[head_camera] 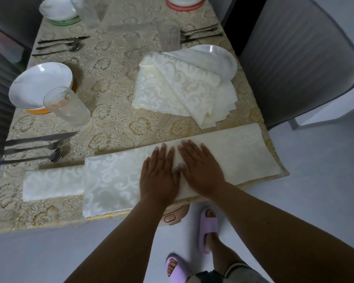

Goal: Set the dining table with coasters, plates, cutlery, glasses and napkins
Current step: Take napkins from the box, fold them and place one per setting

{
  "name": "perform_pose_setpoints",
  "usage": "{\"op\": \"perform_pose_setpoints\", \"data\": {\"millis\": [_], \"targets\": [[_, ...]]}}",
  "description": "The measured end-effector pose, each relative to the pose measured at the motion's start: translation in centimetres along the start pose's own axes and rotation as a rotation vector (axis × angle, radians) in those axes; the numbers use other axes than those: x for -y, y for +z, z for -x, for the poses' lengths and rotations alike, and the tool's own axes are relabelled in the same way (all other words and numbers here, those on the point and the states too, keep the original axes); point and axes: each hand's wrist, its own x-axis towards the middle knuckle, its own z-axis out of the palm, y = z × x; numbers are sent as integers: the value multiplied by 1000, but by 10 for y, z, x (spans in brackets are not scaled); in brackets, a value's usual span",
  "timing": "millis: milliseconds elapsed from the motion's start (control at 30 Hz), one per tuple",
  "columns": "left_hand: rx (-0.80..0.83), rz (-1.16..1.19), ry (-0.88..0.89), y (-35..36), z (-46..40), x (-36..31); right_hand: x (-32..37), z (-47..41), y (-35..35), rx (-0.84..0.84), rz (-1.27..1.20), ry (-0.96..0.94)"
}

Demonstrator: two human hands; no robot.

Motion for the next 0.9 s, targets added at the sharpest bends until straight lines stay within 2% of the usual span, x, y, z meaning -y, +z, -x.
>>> {"op": "perform_pose_setpoints", "data": {"millis": [167, 433, 567, 700, 733, 800, 900], "targets": [[49, -22, -39, -3, 0, 15, -47, -2, -12, 120, 116, 86], [19, -62, -133, -12, 16, 56, -112, 10, -37, 199, 220, 278], [47, -71, -159, -14, 21, 67, -115, 10, -41, 234, 229, 321], [51, -72, -156, -15, 21, 66, -80, 0, -37, 197, 213, 490], [51, -71, -153, -15, 21, 66, -60, -4, -31, 146, 186, 480], [53, -66, -149, -15, 21, 68, -6, -9, -18, 62, 93, 320], [37, -42, -136, -16, 24, 72, 57, -10, 10, 75, 54, 61]]}}
